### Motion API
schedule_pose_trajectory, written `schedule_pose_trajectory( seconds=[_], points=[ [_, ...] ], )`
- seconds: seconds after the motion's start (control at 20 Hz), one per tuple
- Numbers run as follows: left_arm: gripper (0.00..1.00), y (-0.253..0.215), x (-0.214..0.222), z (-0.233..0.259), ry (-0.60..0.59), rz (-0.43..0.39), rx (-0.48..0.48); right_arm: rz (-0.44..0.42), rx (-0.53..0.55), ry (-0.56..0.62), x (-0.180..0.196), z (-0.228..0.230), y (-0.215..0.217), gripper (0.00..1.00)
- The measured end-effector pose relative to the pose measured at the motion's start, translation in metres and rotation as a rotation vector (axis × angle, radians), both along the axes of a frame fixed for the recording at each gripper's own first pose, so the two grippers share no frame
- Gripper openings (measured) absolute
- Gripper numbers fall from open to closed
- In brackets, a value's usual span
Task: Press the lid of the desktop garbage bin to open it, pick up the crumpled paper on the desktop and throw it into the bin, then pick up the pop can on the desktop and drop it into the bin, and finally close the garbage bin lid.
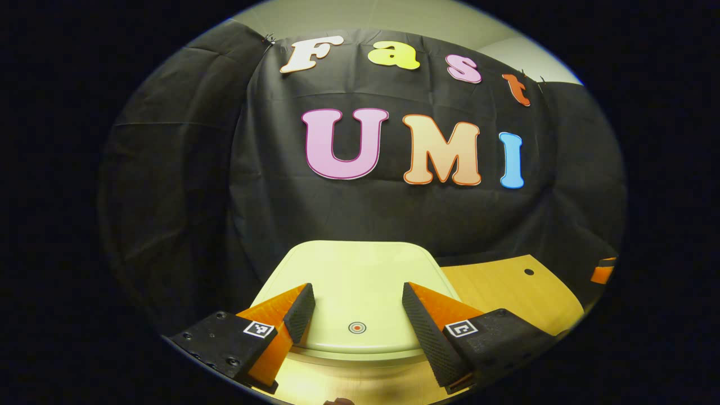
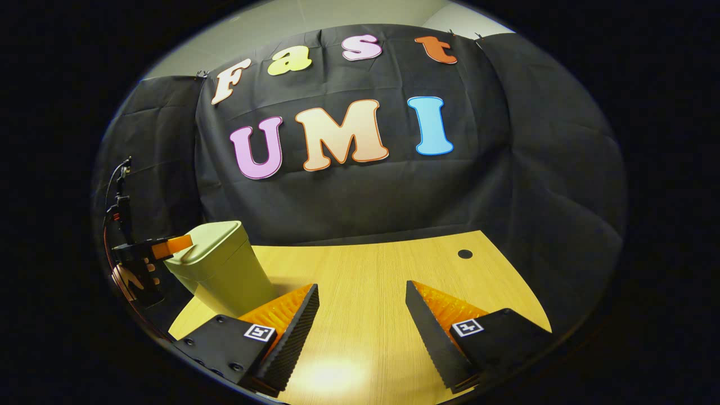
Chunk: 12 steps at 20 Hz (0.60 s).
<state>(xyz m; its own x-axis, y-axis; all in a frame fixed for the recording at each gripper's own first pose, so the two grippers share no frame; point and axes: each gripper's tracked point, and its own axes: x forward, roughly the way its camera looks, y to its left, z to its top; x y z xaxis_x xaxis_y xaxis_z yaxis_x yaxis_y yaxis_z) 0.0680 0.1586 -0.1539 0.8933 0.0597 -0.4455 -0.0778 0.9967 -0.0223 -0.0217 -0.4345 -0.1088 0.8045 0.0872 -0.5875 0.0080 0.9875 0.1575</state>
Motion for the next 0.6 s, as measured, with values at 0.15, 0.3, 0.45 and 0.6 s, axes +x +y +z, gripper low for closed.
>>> schedule_pose_trajectory(
  seconds=[0.15,0.3,0.45,0.6],
  points=[
    [0.94,-0.017,0.000,0.017,-0.031,-0.007,-0.011,-0.003,0.003,-0.005,0.000,0.002,-0.002,0.98],
    [0.94,-0.043,0.003,0.041,-0.074,-0.041,-0.016,-0.010,0.008,-0.010,0.000,0.004,-0.007,0.98],
    [0.93,-0.070,0.006,0.070,-0.144,-0.061,-0.037,-0.006,0.016,-0.019,-0.001,0.007,-0.006,0.98],
    [0.93,-0.098,0.006,0.091,-0.191,-0.089,-0.052,0.005,0.016,-0.025,-0.003,0.010,-0.007,0.98]
  ],
)
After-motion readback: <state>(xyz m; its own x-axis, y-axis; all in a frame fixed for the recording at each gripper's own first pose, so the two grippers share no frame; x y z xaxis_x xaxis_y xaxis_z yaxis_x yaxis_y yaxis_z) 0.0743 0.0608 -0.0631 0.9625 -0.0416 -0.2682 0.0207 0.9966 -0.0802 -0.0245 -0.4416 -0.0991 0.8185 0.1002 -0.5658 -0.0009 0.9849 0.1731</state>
